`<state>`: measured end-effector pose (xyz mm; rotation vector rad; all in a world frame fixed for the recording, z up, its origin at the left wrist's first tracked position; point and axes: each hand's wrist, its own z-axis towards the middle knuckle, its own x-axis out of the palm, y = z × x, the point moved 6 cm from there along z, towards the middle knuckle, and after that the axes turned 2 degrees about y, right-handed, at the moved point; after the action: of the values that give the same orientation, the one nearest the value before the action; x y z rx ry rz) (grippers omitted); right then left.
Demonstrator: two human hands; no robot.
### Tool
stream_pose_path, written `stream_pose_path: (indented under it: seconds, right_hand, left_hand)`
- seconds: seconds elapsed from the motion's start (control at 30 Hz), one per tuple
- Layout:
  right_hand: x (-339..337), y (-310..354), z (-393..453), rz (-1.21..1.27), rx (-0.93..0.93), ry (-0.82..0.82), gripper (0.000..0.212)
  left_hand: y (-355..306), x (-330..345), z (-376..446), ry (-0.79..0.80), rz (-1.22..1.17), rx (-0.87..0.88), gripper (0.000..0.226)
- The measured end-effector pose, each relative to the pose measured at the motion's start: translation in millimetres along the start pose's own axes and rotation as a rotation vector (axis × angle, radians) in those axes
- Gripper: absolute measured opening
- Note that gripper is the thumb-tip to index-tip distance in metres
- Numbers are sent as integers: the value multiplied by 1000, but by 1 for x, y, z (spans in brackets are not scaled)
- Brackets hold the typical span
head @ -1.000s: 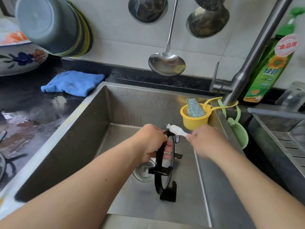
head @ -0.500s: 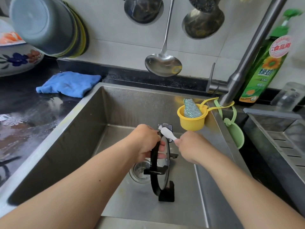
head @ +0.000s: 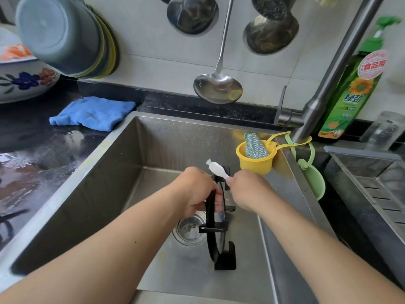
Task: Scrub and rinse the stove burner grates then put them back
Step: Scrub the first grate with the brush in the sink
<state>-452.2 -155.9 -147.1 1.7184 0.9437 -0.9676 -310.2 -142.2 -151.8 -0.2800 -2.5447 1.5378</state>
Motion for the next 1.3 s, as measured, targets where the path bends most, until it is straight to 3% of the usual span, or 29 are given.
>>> stream_pose_path:
  seconds: [0.2, 0.4, 0.47, 0.6, 0.83, 1.0, 1.2, 1.3]
  right_hand:
    - [26, -14, -24, 313, 237, 365, 34]
    - [28, 0, -6, 380, 238, 280, 34]
    - [27, -8, -10, 385, 282, 331, 46]
    - [29, -23, -33, 221, 282, 484, 41]
    - [10, -7, -20, 353, 240, 332, 39]
    - [23, -19, -41, 207, 296, 478, 31]
    - [6, 0, -25, 295, 255, 348, 30]
    - [13, -11, -36, 264, 296, 406, 29]
  left_hand:
    - [1, -4, 3, -30, 28, 4, 21]
    - [0, 1, 0, -1, 51, 5, 20]
    - [0, -2, 2, -24, 54, 10, 20]
    - [2, -7, 4, -70, 58, 6, 21]
    - [2, -7, 6, -62, 70, 6, 21]
    - [2, -10, 7, -77, 79, 7, 18]
    - [4, -8, 7, -64, 80, 2, 17]
    - [3, -9, 8, -68, 97, 10, 18]
